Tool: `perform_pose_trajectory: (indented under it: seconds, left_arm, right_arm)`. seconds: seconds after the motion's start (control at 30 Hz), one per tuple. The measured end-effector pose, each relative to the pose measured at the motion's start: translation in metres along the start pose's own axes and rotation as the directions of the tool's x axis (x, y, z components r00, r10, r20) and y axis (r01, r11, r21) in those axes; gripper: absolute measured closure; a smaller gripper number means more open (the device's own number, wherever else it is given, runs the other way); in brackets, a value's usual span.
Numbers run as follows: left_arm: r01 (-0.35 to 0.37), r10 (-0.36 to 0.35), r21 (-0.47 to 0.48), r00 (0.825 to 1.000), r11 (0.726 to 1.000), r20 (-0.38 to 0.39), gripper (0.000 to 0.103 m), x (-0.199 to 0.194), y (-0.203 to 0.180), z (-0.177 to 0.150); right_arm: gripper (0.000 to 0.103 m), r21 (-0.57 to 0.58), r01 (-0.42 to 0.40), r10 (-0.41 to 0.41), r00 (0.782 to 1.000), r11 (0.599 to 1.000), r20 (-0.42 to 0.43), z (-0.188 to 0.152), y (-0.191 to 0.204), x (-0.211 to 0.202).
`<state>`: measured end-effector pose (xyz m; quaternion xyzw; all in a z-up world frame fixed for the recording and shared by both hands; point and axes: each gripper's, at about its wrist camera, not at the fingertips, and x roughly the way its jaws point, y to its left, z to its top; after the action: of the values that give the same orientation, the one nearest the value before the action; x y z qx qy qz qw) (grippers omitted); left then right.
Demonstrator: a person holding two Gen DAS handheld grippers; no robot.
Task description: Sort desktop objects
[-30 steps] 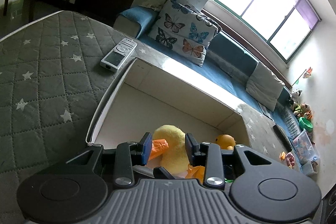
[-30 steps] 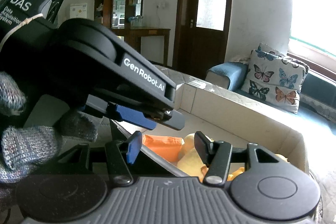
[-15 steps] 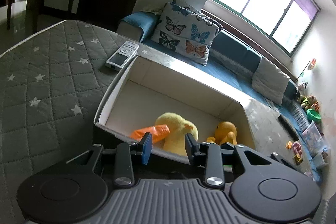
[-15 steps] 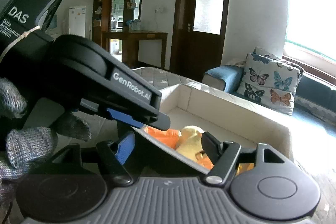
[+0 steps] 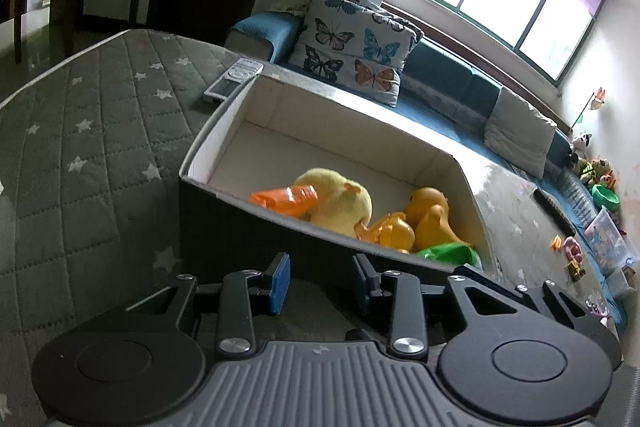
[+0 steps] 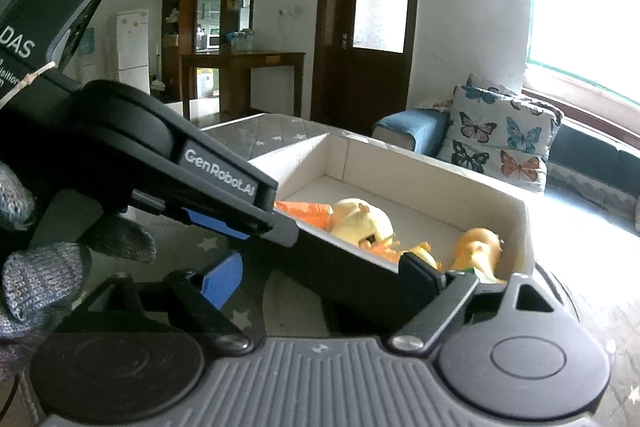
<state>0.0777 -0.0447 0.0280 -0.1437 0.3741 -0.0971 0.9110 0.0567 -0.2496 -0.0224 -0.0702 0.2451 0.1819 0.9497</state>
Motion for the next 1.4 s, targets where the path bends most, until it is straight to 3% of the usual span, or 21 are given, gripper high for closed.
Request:
perform_pose_trajectory:
  seconds: [0.57,1.4]
  left_arm:
    - [-0.115,0.116,0.115,0.993,0.987,-0.001,0.067,0.002,-0.013,-0.037]
    - [-0.218,0.211,0.206,0.976,0.954,0.054,0.066,-0.004,-0.027,-0.057]
  right_arm:
    - [0.0,0.086,0.042,-0.038,0.998,0.995,-0.051,-0.03,-0.01,-0.011]
    - [0.0,0.191,0.078,-0.057,0.992,0.979,-0.115,-0.038,-0.006,-0.01]
